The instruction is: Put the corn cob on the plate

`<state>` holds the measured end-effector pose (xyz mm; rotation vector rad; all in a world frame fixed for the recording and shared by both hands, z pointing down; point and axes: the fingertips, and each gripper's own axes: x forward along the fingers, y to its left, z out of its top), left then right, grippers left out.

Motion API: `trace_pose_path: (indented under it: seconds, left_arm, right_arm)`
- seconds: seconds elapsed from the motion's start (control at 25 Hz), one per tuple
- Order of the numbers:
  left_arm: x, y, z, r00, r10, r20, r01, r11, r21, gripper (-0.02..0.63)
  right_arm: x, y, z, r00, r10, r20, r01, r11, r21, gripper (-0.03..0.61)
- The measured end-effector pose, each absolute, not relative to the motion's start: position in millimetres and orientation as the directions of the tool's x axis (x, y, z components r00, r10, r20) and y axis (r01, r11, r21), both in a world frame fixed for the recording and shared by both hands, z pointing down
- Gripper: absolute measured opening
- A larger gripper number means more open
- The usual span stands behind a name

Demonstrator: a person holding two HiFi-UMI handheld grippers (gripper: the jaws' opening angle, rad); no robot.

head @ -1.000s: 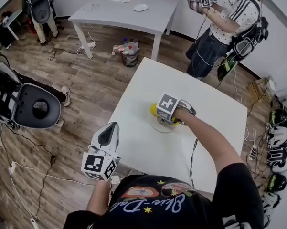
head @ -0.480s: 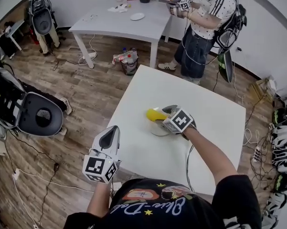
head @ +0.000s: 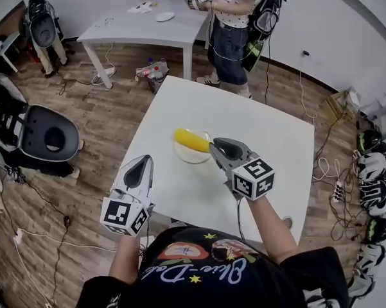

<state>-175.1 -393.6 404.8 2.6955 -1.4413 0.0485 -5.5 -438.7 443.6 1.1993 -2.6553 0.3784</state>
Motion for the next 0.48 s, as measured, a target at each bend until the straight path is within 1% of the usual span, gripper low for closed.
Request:
trace_pose_path:
  seconds: [0.12, 0.24, 0.36, 0.48]
  left_arm:
    - [-164, -386, 401, 0.559, -0.827, 0.061, -0.829, -0.556, 0.059, -0.011]
    - [-156, -378, 399, 0.566, -0.821, 0.074, -0.824, -0.567, 0.011, -0.009]
    - [-151, -370, 402, 0.565, -0.819, 0.098, -0.820, -0.571, -0.044, -0.011]
    - [-149, -365, 401, 0.564, -0.820, 0.094, -0.821, -0.569, -0.036, -0.010]
  right_arm:
    - [6, -421, 431, -0.639, -0.722, 0.264, -0.767, 0.623, -0.153, 0.040]
    - [10, -407, 417, -0.644, -0.730, 0.228, -0.765, 0.619, -0.178, 0.017]
    - [10, -396, 410, -0.642, -0.733, 0.225, -0.766, 0.628, -0.142, 0.015]
    - [12, -391, 409, -0.647, -0.731, 0.219, -0.762, 0.629, -0.152, 0.015]
